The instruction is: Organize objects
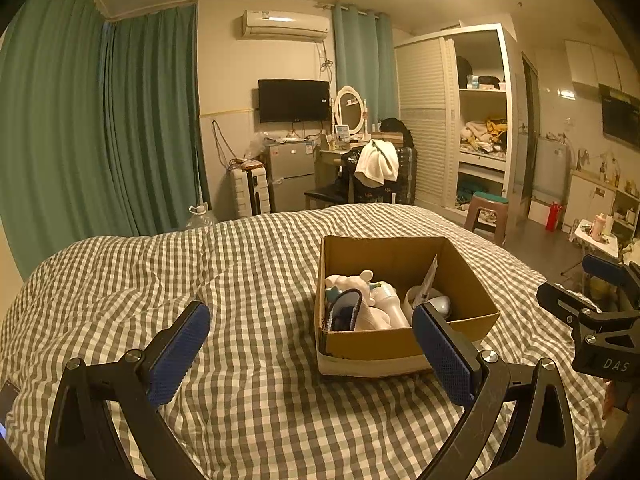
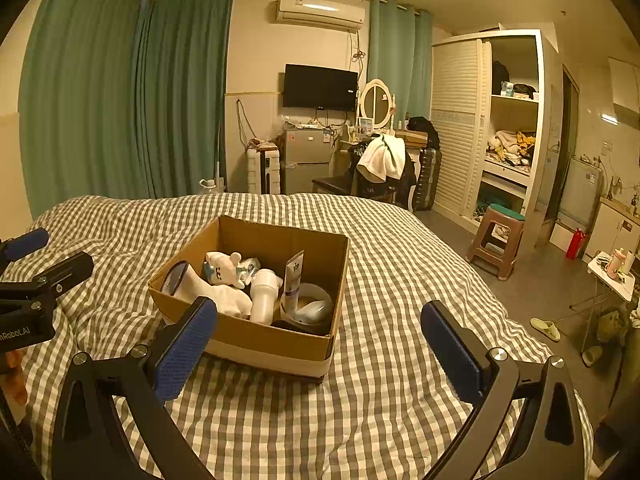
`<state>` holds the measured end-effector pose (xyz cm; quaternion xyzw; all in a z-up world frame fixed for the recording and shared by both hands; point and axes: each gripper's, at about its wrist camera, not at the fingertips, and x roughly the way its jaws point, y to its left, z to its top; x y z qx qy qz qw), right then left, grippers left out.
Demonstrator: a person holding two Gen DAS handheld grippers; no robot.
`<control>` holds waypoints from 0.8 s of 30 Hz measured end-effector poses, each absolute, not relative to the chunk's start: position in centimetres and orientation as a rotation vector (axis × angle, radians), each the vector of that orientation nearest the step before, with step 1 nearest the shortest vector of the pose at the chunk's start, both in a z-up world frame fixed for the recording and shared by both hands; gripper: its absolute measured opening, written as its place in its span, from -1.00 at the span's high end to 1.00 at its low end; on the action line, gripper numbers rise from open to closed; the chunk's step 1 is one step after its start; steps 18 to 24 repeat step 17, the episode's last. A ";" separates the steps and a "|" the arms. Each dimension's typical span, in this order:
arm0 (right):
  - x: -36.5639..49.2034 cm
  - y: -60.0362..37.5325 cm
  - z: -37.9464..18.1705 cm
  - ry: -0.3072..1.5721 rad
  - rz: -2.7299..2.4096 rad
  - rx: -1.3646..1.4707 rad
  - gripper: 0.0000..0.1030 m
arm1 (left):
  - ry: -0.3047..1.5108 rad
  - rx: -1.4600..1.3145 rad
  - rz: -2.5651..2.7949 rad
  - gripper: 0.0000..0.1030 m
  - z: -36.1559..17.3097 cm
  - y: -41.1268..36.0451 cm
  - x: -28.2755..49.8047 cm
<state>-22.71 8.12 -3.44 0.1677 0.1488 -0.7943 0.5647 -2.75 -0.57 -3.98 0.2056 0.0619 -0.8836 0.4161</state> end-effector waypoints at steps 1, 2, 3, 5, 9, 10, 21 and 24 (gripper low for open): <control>-22.7 8.1 -3.5 0.352 -1.868 0.396 -0.99 | 0.156 0.516 -2.220 -1.00 -4.0 -0.6 -2.8; -22.7 8.1 -3.5 0.353 -1.868 0.397 -0.99 | 0.157 0.517 -2.220 -1.00 -4.0 -0.6 -2.8; -22.7 8.1 -3.5 0.354 -1.868 0.398 -0.99 | 0.158 0.517 -2.219 -1.00 -4.0 -0.5 -2.8; -22.8 8.1 -3.6 0.355 -1.869 0.399 -0.99 | 0.156 0.517 -2.216 -1.00 -4.1 -0.5 -2.8; -22.8 7.9 -3.7 0.363 -1.870 0.403 -0.99 | 0.157 0.521 -2.210 -1.00 -4.2 -0.6 -2.8; -22.8 7.9 -3.8 0.366 -1.869 0.405 -0.99 | 0.157 0.523 -2.208 -1.00 -4.2 -0.6 -2.8; -22.6 7.6 -4.1 0.380 -1.868 0.413 -0.99 | 0.141 0.517 -2.182 -1.00 -4.3 -0.5 -2.7; -22.6 7.6 -4.1 0.380 -1.868 0.413 -0.99 | 0.141 0.517 -2.182 -1.00 -4.3 -0.5 -2.7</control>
